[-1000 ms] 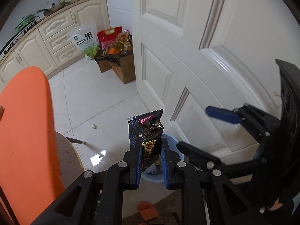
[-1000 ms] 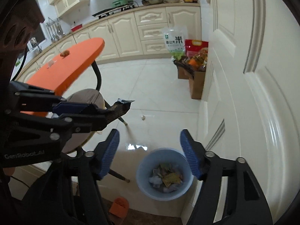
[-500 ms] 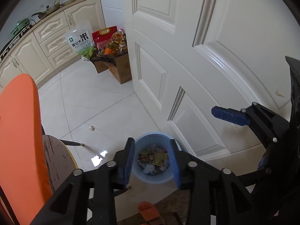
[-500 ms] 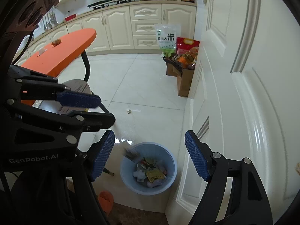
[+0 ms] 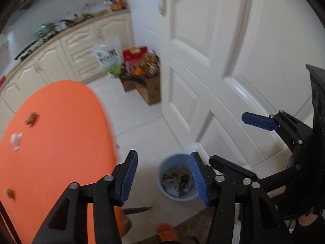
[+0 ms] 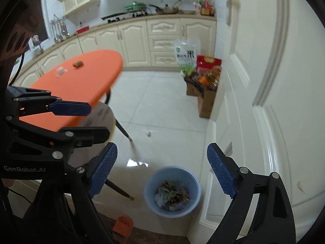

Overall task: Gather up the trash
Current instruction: 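Move both tools back over the table toward the brown lumps, then grasp the round brown lump with the left tool while the right tool grasps the tan lump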

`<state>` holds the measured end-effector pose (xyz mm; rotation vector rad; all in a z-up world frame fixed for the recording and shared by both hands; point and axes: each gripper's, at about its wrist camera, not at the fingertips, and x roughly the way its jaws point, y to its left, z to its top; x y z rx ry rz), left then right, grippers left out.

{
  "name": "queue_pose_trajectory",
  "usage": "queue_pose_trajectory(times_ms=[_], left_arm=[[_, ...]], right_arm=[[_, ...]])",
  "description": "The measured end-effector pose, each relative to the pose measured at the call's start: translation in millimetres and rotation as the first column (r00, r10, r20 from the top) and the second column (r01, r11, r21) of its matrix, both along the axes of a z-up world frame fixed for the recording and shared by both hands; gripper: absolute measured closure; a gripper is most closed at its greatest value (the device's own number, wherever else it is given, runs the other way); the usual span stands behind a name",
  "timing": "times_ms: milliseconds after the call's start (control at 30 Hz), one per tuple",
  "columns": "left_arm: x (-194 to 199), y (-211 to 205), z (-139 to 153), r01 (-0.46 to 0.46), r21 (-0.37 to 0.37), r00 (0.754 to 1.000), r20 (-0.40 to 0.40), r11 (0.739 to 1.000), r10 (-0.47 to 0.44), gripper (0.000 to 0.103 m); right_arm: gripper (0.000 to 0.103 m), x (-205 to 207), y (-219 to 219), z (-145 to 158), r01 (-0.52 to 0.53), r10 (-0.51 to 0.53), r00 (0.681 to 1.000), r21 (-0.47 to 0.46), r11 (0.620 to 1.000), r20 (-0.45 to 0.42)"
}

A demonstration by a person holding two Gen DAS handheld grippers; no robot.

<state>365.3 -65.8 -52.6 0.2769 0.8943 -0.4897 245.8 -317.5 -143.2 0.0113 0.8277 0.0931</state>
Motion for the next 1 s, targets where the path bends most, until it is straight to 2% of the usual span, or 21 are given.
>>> queue_pose_trajectory(times_ms=[133, 233, 400, 533, 700, 867, 1000], left_arm=[[-12.1, 59.1, 23.0, -0.090, -0.039, 0.993, 0.072, 0.995, 0.093, 0.043], [-17.8, 109.9, 33.0, -0.174, -0.045, 0.976, 0.124, 0.984, 0.178, 0.040], [-20.3, 195.2, 28.7, -0.340, -0.029, 0.923, 0.181, 0.940, 0.339, 0.040], [-17.0, 251.8, 12.6, -0.441, -0.030, 0.882, 0.171, 0.897, 0.440, 0.040], [-7.8, 304.3, -15.9, -0.504, -0.046, 0.855, 0.114, 0.862, 0.506, 0.040], [23.0, 326.8, -31.8, -0.523, -0.033, 0.848, 0.076, 0.852, 0.524, 0.042], [47.8, 338.2, -35.9, -0.506, -0.031, 0.860, 0.046, 0.862, 0.507, 0.060]], right_arm=[[0.011, 10.1, 36.8, 26.3, -0.056, 0.054, 0.998, 0.036, 0.998, 0.045], [0.005, 23.8, 73.6, 44.3, -0.107, 0.103, 0.992, 0.055, 0.993, 0.075], [0.004, 52.5, 139.6, 56.5, -0.197, 0.193, 0.977, 0.044, 0.979, 0.091], [0.003, 84.5, 188.2, 54.4, -0.258, 0.254, 0.965, 0.055, 0.965, 0.067], [0.003, 121.4, 231.0, 41.3, -0.295, 0.294, 0.955, 0.049, 0.954, 0.027], [0.003, 159.1, 262.0, 25.6, -0.326, 0.327, 0.945, 0.048, 0.944, -0.014], [0.003, 186.0, 275.1, 15.8, -0.321, 0.323, 0.946, 0.056, 0.945, -0.034]])
